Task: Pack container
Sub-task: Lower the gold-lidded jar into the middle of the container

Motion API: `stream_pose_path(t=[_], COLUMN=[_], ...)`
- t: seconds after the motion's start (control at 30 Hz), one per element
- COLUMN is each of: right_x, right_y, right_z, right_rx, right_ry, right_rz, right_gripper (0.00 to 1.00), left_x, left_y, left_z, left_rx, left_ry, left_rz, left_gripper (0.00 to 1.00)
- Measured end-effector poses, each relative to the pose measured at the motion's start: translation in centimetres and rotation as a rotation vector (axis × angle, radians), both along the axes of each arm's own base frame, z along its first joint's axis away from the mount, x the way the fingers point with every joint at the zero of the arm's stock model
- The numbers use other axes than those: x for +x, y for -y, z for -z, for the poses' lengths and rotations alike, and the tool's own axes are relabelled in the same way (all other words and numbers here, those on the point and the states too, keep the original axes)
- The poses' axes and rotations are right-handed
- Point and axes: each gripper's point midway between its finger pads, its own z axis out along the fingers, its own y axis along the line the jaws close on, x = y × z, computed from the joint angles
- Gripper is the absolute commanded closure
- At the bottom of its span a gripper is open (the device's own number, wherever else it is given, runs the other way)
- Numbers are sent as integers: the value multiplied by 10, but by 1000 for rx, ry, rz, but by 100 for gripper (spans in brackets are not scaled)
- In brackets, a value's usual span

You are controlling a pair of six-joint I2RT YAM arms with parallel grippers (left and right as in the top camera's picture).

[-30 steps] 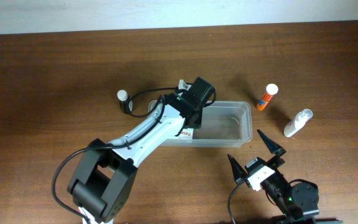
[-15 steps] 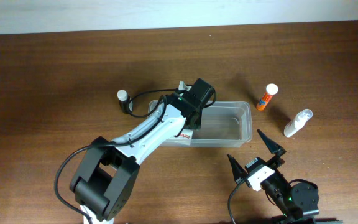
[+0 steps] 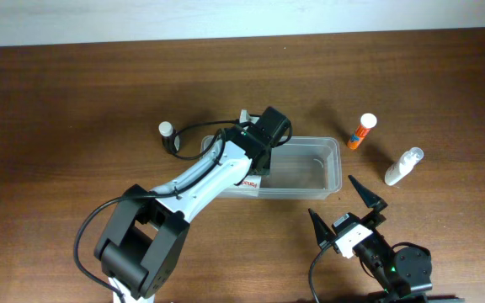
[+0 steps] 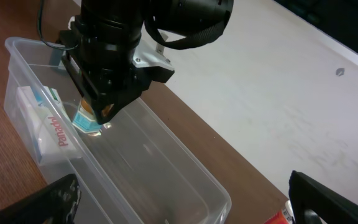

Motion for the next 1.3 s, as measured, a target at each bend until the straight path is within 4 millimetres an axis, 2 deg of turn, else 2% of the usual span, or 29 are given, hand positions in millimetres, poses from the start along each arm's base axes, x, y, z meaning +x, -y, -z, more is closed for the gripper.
stream_pose_path(t=[0.5,0.8,1.03,1.3], right_x=[0,0,0,0], right_y=[0,0,0,0], right_z=[0,0,0,0], right_rx=[0,0,0,0], right_ry=[0,0,0,0], right_rz=[0,0,0,0], right_gripper=[2,2,2,2], left_x=[2,2,0,7], left_y=[6,20,24,31], left_z=[-1,-1,-1,-4], left_rx=[-37,-111,-130,-165], left_ry=[5,-6,-19,9], left_rz=[-13,-4,0,2], left_gripper=[63,63,63,63])
